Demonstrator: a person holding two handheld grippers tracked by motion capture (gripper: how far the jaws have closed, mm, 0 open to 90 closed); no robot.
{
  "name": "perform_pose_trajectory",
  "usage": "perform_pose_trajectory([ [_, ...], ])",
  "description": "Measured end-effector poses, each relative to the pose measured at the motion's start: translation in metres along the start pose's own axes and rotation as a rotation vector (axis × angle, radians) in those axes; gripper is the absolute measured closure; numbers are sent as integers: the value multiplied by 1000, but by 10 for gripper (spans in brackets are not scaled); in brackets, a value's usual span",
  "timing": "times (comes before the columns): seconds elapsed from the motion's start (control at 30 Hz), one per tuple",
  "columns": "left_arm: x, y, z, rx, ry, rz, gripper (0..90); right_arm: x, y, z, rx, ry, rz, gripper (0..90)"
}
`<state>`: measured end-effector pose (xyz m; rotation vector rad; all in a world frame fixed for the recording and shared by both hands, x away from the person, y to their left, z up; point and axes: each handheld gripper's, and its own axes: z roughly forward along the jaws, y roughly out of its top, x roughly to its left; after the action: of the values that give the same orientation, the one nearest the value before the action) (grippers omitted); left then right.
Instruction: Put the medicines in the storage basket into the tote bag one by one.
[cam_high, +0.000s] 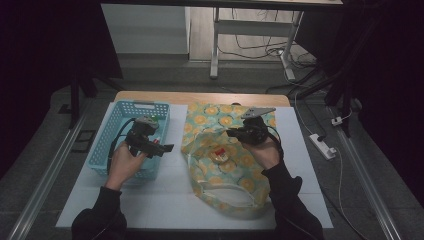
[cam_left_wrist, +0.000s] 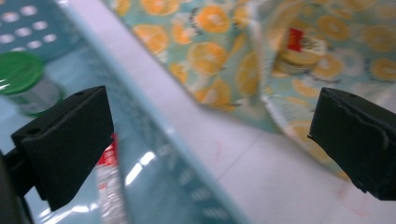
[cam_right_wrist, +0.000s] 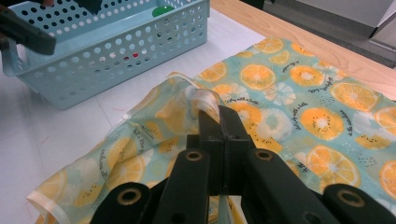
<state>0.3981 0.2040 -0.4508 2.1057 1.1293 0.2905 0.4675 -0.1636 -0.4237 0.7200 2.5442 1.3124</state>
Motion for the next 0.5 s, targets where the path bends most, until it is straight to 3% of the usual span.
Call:
perform_pose_trajectory([
  [0.2, 17, -7, -4, 5, 57, -36, 0, 0, 0, 0, 0, -2, 0, 900],
  [0.5, 42, -20, -1, 33, 99, -97, 0, -1, 0, 1, 3, -3, -1, 900],
])
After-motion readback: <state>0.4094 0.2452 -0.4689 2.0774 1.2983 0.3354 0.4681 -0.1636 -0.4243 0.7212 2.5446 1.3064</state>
